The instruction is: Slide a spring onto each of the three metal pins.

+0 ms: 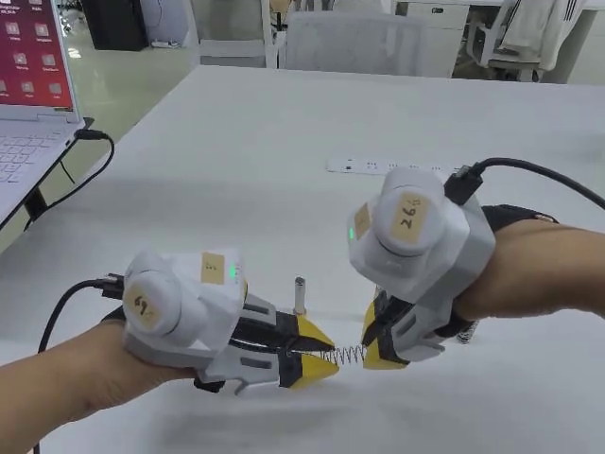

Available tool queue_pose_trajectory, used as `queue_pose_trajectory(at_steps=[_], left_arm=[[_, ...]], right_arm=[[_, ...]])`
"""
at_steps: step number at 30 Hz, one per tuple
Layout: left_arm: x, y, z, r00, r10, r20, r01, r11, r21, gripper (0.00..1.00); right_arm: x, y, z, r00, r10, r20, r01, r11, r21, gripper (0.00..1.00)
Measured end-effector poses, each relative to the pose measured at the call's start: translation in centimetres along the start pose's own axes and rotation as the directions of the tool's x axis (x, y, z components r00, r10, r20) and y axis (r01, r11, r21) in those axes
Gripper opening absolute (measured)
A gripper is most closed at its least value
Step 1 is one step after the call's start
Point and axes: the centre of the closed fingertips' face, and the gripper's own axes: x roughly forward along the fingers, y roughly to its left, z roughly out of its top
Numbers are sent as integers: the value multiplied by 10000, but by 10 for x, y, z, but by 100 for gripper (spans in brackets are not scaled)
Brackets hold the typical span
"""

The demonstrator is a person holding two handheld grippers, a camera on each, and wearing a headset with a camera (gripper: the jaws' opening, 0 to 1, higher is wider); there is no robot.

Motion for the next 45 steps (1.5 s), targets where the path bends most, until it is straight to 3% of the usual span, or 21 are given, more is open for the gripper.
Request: queue_pose_trajectory(at_steps=[32,45], left_arm=[[-5,-4,14,9992,-18,399,18,10000,10,2],[-4,-4,14,9994,18,353,-21,10000,82,2]], right_arm=[[8,4,-7,9995,277,165,-283,9990,358,9],[-2,4,-1,9995,70,301,-79,9995,308,9]])
